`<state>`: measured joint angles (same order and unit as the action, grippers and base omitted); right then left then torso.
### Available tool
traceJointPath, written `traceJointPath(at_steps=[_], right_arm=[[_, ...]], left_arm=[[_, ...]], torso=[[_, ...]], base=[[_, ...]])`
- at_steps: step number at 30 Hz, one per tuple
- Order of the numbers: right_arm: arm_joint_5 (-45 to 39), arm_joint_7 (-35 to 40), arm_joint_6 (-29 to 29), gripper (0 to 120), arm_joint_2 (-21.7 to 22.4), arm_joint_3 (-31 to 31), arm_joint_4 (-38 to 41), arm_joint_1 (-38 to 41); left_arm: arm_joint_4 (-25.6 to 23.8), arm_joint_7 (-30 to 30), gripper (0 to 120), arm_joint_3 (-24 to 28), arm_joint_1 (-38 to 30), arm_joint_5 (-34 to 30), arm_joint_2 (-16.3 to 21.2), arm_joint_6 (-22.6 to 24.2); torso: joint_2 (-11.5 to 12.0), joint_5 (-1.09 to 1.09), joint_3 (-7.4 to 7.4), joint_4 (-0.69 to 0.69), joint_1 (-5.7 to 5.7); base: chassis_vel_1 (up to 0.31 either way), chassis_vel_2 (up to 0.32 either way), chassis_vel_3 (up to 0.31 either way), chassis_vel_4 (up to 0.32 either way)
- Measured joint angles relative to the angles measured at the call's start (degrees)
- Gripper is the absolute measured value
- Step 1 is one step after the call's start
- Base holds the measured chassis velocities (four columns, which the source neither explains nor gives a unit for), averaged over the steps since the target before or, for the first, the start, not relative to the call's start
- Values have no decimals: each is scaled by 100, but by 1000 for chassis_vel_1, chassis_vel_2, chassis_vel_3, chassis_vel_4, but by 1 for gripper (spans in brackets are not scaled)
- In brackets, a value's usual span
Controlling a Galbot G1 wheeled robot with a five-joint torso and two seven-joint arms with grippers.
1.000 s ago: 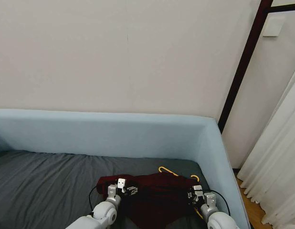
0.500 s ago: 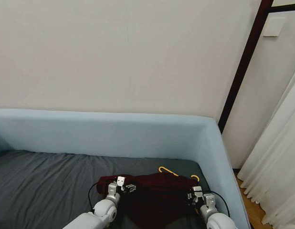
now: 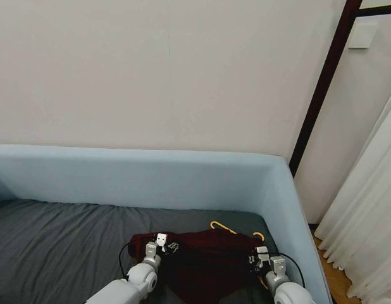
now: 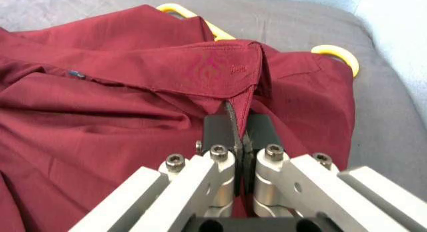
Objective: Pick up the clothes from the sofa and hang them on the clothes hanger.
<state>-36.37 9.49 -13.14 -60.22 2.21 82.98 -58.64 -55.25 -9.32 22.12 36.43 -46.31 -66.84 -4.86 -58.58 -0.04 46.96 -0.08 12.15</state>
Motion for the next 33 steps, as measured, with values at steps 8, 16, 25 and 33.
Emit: traceJointPath(at_steps=[8, 16, 25, 33], right_arm=[[58, -7, 20, 0, 14, -3, -15, -27], [114, -14, 91, 0, 65, 12, 127, -73], [102, 60, 141, 0, 391, 82, 946, -226], [-581, 254, -77, 0, 1237, 219, 2358, -138]], left_arm=[[-25, 22, 14, -6, 87, 196, 21, -66], [-396, 6, 0, -182, 247, 358, 192, -129], [-1324, -9, 0, -592, 445, 613, 801, -204], [-3206, -106, 0, -1164, 472, 262, 1844, 60]], torso=[[0, -1, 0, 1, 0], [0, -1, 0, 1, 0], [0, -1, 0, 2, 0], [0, -1, 0, 0, 0]], base=[[0, 0, 0, 0], [0, 0, 0, 0], [0, 0, 0, 0], [0, 0, 0, 0]])
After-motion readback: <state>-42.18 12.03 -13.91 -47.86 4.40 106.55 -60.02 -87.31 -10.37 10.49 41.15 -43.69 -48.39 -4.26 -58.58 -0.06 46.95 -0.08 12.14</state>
